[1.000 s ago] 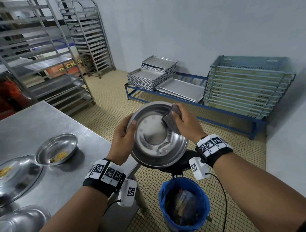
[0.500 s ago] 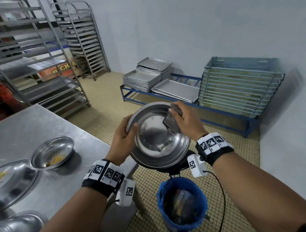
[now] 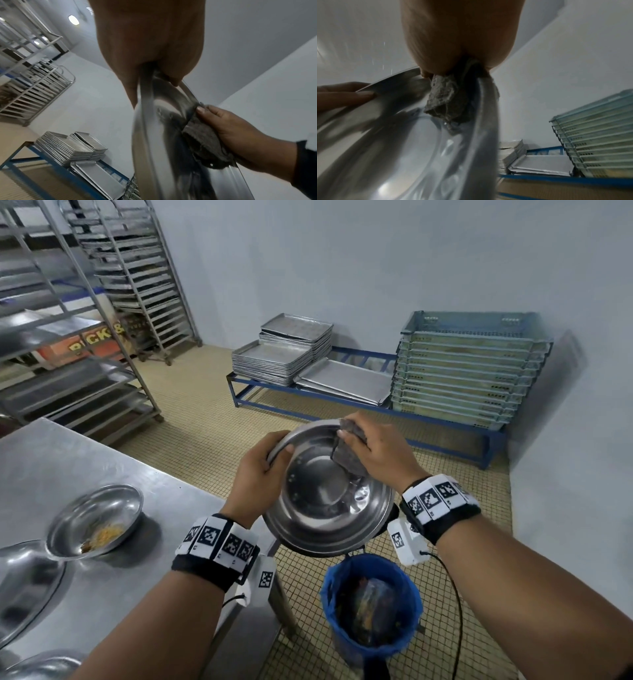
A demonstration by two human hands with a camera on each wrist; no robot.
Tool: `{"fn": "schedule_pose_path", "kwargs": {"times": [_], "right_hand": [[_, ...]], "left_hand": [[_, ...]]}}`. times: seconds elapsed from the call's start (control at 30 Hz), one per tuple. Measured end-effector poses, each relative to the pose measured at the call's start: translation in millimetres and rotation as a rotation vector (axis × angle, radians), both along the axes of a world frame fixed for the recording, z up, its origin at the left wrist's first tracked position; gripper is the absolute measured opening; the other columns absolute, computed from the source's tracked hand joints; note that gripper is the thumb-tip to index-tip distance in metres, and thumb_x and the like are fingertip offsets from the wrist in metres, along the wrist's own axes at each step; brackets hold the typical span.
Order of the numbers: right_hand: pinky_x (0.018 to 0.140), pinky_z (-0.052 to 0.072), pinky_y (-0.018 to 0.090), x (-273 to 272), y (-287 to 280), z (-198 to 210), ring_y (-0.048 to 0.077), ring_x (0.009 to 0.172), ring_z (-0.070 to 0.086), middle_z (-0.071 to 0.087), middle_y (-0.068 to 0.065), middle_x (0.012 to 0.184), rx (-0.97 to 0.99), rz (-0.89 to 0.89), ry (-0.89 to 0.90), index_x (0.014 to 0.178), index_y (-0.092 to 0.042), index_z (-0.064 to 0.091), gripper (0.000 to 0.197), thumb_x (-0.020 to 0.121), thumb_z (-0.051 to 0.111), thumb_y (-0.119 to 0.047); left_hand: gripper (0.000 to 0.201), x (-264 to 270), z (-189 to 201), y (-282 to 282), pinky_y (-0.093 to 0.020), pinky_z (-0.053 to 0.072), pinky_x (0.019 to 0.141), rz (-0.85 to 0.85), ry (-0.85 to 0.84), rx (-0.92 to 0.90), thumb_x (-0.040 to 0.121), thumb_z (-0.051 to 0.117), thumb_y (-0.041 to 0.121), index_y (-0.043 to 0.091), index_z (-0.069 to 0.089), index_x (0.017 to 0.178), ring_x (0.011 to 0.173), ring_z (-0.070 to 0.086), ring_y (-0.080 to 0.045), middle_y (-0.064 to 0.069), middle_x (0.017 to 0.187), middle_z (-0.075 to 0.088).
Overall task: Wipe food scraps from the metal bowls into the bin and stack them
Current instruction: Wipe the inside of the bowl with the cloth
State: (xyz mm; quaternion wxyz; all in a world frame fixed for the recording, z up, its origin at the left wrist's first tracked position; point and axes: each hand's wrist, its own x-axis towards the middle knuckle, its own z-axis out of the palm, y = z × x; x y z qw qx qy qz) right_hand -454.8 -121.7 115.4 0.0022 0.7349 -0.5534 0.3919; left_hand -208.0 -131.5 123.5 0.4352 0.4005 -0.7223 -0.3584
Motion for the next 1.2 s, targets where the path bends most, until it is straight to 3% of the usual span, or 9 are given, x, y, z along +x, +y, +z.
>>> {"fn": "schedule_pose_path", "kwargs": {"times": [0.13, 0.27, 0.5, 0.57, 0.7, 0.83, 1.0, 1.13, 1.2], "right_hand": [[0.056, 0.047, 0.018, 5.9, 4.3, 9.0, 0.005, 0.064, 0.061, 0.066, -0.01, 0.08, -0.029, 0.002, 0.09, 0.119, -0.024, 0.06, 0.031, 0.105, 0.045, -0.047], [0.047, 0.047, 0.018, 6.1, 18.0, -6.7, 0.005, 0.053, 0.06, 0.063, -0.008, 0.068, 0.036, -0.053, -0.127, 0.118, -0.021, 0.059, 0.03, 0.105, 0.046, -0.045], [0.057, 0.052, 0.027, 13.3, 14.2, 12.5, 0.008, 0.064, 0.061, 0.066, -0.011, 0.08, -0.032, -0.017, 0.099, 0.117, -0.023, 0.062, 0.031, 0.104, 0.047, -0.047], [0.059, 0.049, 0.024, 8.5, 10.9, 17.4, 0.007, 0.065, 0.062, 0.067, -0.012, 0.081, -0.043, -0.012, 0.108, 0.119, -0.024, 0.063, 0.027, 0.104, 0.052, -0.044], [0.062, 0.043, 0.009, -15.2, 9.0, 8.6, -0.007, 0.07, 0.061, 0.063, -0.02, 0.08, 0.061, -0.058, -0.195, 0.121, -0.023, 0.062, 0.025, 0.104, 0.054, -0.039], [0.063, 0.045, 0.017, -40.6, 1.0, 8.4, 0.001, 0.078, 0.064, 0.066, -0.013, 0.087, 0.112, -0.05, -0.206, 0.12, -0.024, 0.061, 0.026, 0.104, 0.052, -0.042], [0.063, 0.057, 0.033, -64.3, -10.6, 34.3, 0.013, 0.071, 0.067, 0.067, -0.011, 0.083, 0.08, 0.089, 0.05, 0.121, -0.026, 0.063, 0.026, 0.104, 0.053, -0.043], [0.066, 0.057, 0.032, -75.5, -16.5, 36.0, 0.013, 0.075, 0.067, 0.068, -0.01, 0.086, 0.022, 0.122, 0.014, 0.119, -0.026, 0.064, 0.027, 0.103, 0.054, -0.044], [0.065, 0.053, 0.028, -86.7, -18.7, 26.8, 0.011, 0.074, 0.067, 0.068, -0.012, 0.085, 0.004, 0.106, -0.087, 0.118, -0.025, 0.063, 0.025, 0.103, 0.055, -0.043]], "left_hand": [[0.016, 3.6, 2.9, -2.1, -0.013, 0.054, 0.073, -0.054, 0.01, -0.009, 0.106, 0.061, 0.025, 0.032, 0.068, 0.119, 0.089, 0.072, -0.002, 0.017, 0.098, 0.076], [0.018, 11.2, -0.7, -6.4, -0.031, 0.06, 0.079, -0.024, 0.083, 0.019, 0.106, 0.062, 0.023, 0.024, 0.072, 0.121, 0.089, 0.074, -0.013, 0.008, 0.099, 0.078], [0.017, 5.2, 0.3, 1.0, -0.013, 0.053, 0.073, -0.098, 0.04, 0.017, 0.107, 0.06, 0.021, 0.027, 0.07, 0.119, 0.087, 0.072, -0.004, 0.014, 0.099, 0.076], [0.017, 0.8, 2.9, -0.1, -0.016, 0.056, 0.074, -0.091, 0.085, 0.043, 0.106, 0.062, 0.021, 0.027, 0.072, 0.118, 0.087, 0.073, -0.008, 0.01, 0.099, 0.077], [0.017, -11.2, -3.6, -4.0, -0.028, 0.061, 0.073, 0.043, 0.249, 0.082, 0.106, 0.062, 0.019, 0.027, 0.072, 0.117, 0.086, 0.076, -0.02, 0.001, 0.099, 0.078], [0.017, -33.6, -6.9, -1.3, -0.028, 0.061, 0.072, 0.069, 0.19, 0.051, 0.108, 0.058, 0.023, 0.033, 0.067, 0.119, 0.085, 0.075, -0.016, 0.004, 0.101, 0.077], [0.018, -63.5, 15.7, -8.9, -0.028, 0.062, 0.073, -0.03, -0.029, 0.012, 0.108, 0.058, 0.027, 0.028, 0.068, 0.123, 0.086, 0.075, -0.012, 0.01, 0.101, 0.076], [0.018, -81.8, 23.4, -12.7, -0.036, 0.063, 0.075, -0.016, 0.016, -0.003, 0.105, 0.062, 0.023, 0.021, 0.073, 0.12, 0.087, 0.075, -0.023, -0.002, 0.1, 0.077], [0.017, -88.9, 20.3, -11.0, -0.03, 0.061, 0.072, 0.047, 0.108, 0.008, 0.105, 0.064, 0.02, 0.021, 0.074, 0.118, 0.086, 0.075, -0.02, -0.001, 0.098, 0.078]]}}
